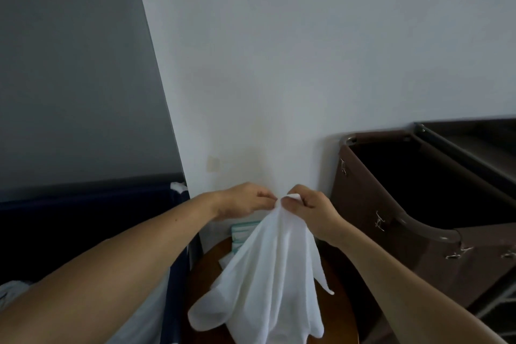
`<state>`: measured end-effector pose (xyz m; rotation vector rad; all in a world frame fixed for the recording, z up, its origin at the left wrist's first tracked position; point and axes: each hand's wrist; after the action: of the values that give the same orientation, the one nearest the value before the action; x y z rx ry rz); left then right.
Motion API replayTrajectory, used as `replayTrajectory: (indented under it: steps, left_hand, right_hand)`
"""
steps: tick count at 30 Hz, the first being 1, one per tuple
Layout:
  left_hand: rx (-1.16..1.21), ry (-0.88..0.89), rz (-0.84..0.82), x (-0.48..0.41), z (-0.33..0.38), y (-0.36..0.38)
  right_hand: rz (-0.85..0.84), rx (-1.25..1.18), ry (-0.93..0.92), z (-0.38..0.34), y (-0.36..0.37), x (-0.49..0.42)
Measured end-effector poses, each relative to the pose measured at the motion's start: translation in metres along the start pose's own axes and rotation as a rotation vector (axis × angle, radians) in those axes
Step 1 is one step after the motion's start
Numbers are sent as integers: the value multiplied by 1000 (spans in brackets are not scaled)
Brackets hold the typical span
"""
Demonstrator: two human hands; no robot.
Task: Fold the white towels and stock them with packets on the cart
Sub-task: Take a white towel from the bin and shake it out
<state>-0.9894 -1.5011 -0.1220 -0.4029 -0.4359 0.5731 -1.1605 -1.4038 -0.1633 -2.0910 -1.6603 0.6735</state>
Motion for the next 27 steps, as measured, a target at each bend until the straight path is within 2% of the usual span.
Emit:
replayTrajectory:
  steps: [4, 7, 9, 14, 15, 17, 18, 20, 21, 22, 23, 25, 27]
  left_hand:
    - [-3, 32, -4, -2, -3, 6]
    - [50, 96, 100, -1, -2, 5]
    - [224, 153, 166, 3, 8, 1]
    - [779, 313, 361, 13, 37, -25]
    - [809, 328, 402, 15, 36, -33]
    - [637, 312, 481, 19, 25, -44]
    - [414, 273, 486, 20, 14, -49]
    - [-146, 76, 332, 19, -8, -53]
    - [-271, -41, 224, 17, -16, -50]
    - [-277, -122, 136, 17, -18, -43]
    - [-175, -134, 69, 18, -14, -34]
    - [76, -13, 52, 13, 4, -16]
    - [169, 48, 63, 7, 21, -3]
  right_hand:
    - [7, -55, 14, 1, -2, -2]
    - [-9, -158, 39, 9, 4, 1]
    - [-43, -227, 82, 15, 8, 2]
    - [-89, -214, 167, 33, 7, 12]
    - [-75, -222, 183, 36, 5, 13]
    - [-8, -227, 191, 35, -4, 13]
    - [25, -224, 177, 32, -10, 12]
    - [76, -237, 120, 20, -23, 6]
    - [83, -240, 79, 11, -28, 2]
    - [69, -223, 35, 2, -32, -3]
    - [36, -189, -7, -7, -32, -7]
    - [-43, -102, -79, -23, -27, -14]
    - [-69, -53, -107, -29, -22, -18]
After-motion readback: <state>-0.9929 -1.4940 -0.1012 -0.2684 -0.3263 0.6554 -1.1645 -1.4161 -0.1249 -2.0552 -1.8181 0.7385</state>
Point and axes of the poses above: each hand's wrist, its own x-axis away from the middle knuckle, its own y-axis out of the palm, z = x × y, and after that the axes turned 9 degrees about x, right-handed
